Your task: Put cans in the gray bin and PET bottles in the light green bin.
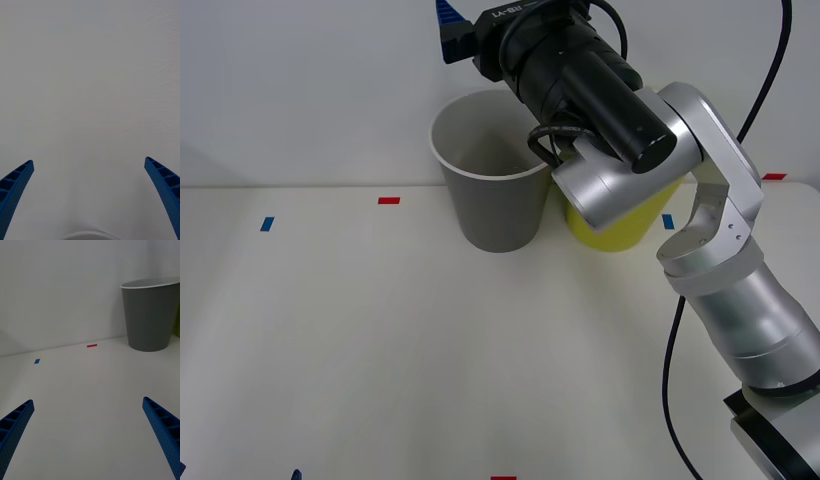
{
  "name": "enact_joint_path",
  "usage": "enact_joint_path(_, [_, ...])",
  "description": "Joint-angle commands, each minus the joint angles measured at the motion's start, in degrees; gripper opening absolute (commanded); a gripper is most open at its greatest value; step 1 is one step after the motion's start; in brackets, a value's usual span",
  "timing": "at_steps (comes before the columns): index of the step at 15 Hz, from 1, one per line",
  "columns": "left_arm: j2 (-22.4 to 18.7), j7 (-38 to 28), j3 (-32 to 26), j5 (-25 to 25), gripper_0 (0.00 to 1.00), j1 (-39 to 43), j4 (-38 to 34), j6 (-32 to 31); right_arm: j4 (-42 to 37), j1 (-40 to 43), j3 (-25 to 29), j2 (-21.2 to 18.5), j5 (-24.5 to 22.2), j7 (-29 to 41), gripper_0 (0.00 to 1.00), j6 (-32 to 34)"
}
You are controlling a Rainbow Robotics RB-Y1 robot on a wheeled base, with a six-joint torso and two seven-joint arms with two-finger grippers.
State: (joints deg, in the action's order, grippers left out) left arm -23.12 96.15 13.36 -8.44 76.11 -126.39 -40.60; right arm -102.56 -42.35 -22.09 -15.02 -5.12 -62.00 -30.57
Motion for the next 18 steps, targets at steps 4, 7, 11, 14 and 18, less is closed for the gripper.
enact_joint_path(4, [0.0,0.0,0.0,0.0,1.0,0.0,0.0,0.0,-0.5,0.1,0.0,0.3,0.0,-1.2,1.0,0.3])
enact_joint_path(7, [0.0,0.0,0.0,0.0,1.0,0.0,0.0,0.0,-7.6,4.4,1.4,-1.8,0.1,-1.3,1.0,-0.5])
enact_joint_path(11, [0.0,0.0,0.0,0.0,1.0,0.0,0.0,0.0,-23.4,14.8,3.8,-6.0,-0.1,-1.1,1.0,-6.3])
enact_joint_path(14, [0.0,0.0,0.0,0.0,1.0,0.0,0.0,0.0,-32.0,22.8,5.3,-10.3,-0.2,-0.8,1.0,-6.3])
enact_joint_path(18, [0.0,0.0,0.0,0.0,1.0,0.0,0.0,0.0,-40.2,34.8,7.9,-11.3,-0.2,-0.5,1.0,-4.8])
